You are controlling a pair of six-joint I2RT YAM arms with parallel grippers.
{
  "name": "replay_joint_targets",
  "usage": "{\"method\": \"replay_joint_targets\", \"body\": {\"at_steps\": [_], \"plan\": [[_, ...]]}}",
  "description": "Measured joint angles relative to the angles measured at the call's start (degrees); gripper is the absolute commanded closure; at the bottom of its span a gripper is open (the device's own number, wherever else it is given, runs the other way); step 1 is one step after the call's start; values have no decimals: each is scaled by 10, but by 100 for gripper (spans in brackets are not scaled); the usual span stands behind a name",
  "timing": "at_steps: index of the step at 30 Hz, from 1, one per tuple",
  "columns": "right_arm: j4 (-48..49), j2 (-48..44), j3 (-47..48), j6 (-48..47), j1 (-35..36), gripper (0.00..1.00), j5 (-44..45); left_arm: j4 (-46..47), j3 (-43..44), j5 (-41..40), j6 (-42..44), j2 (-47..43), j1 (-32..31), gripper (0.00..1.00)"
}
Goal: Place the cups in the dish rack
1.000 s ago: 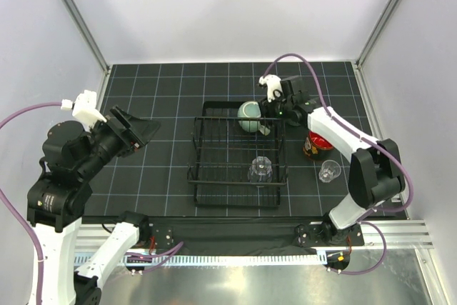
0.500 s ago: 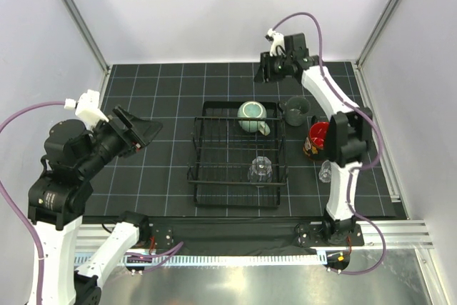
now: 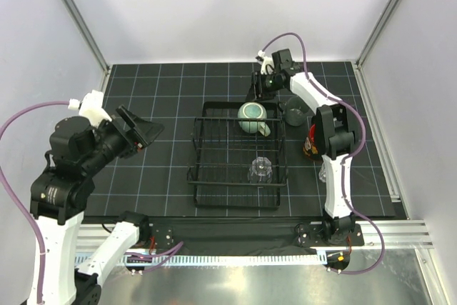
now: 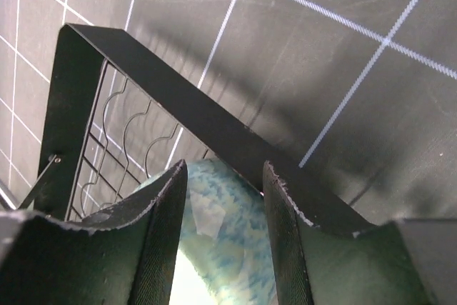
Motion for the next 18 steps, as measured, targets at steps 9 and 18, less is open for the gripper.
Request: {"method": "replay_joint_targets", "body": {"at_steps": [9, 18], "plan": [[41, -79, -106, 0, 11, 50, 2, -11, -3, 0, 0, 30, 0, 27], [17, -102, -116, 2, 30, 46, 5, -15, -7, 2, 0, 25, 0, 27]]}}
